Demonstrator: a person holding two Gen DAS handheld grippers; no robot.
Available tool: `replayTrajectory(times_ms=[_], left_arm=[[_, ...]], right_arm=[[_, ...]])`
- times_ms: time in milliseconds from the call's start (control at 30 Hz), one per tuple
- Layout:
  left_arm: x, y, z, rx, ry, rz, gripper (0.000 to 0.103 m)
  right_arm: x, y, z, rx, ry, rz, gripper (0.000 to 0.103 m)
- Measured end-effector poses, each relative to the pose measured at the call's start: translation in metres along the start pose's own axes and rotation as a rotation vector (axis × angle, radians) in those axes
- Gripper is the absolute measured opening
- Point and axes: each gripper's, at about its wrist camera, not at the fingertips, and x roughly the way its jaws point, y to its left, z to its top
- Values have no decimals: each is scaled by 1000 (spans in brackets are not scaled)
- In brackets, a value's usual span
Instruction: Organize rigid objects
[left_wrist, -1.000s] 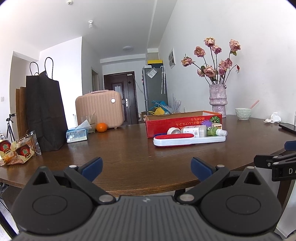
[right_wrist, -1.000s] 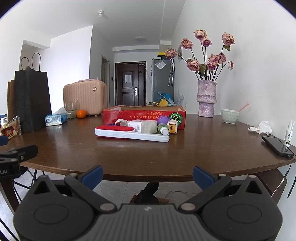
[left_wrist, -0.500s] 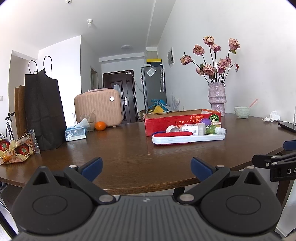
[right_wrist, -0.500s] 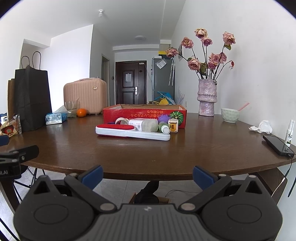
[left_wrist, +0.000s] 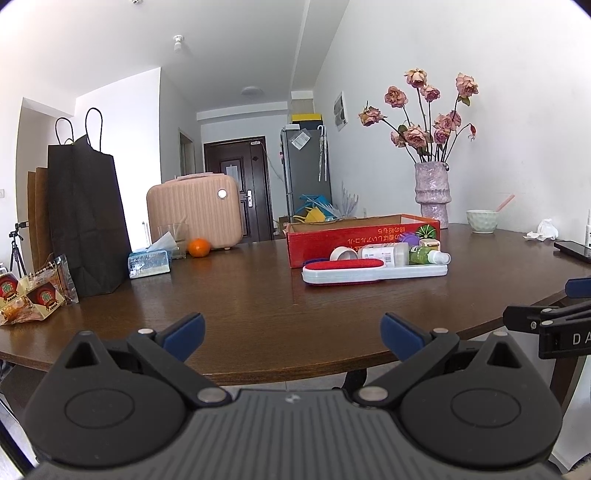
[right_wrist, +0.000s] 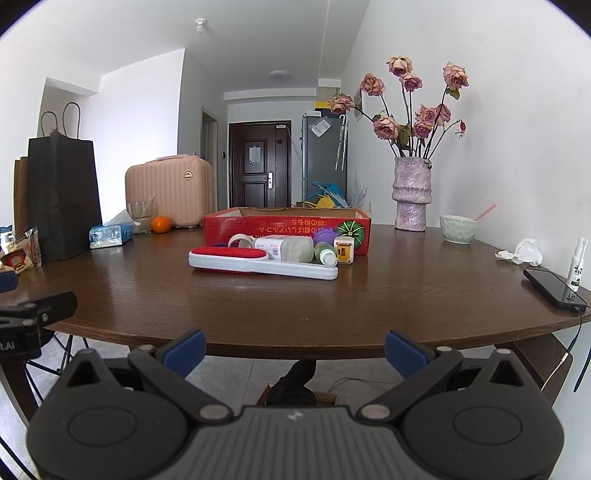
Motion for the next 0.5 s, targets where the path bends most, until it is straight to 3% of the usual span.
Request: replayTrajectory(times_ms=[500], left_arm=[[10, 1, 5, -22, 7, 7, 103]], right_arm=[[6, -9, 10, -5, -25, -40, 103]])
